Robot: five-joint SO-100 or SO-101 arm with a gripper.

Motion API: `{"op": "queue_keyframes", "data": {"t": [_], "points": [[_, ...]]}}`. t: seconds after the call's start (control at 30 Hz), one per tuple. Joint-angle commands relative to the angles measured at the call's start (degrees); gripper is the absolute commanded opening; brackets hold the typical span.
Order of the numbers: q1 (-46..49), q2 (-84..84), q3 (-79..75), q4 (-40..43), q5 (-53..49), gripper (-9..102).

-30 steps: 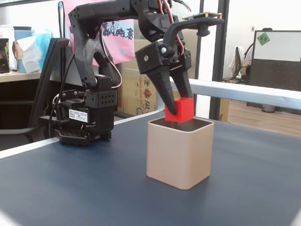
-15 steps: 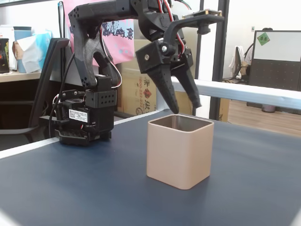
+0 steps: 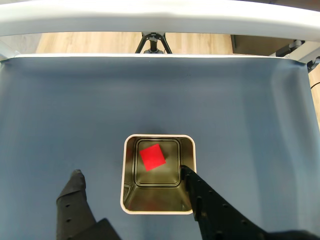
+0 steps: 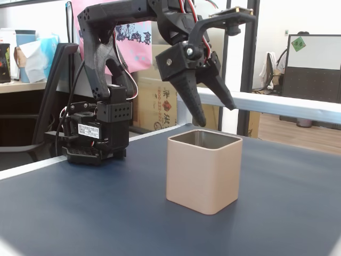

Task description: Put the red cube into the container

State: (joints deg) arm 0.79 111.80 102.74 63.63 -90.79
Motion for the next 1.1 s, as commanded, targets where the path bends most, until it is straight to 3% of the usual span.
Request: {"op": "queue_keyframes", "data": {"t": [0.0,0.67,0.77,0.93,1.07], "points": [[-0.18,2.81,-2.11,-1.41,0.7,43],[0.26,3.52,-0.97,-3.08,1.41,40],[0.53,3.6,-0.97,-3.08,1.85,32],[1.67,4.13,-0.97,-3.25,1.23,2],[3.6,5.54,-0.44,-3.34,1.23,0]]}}
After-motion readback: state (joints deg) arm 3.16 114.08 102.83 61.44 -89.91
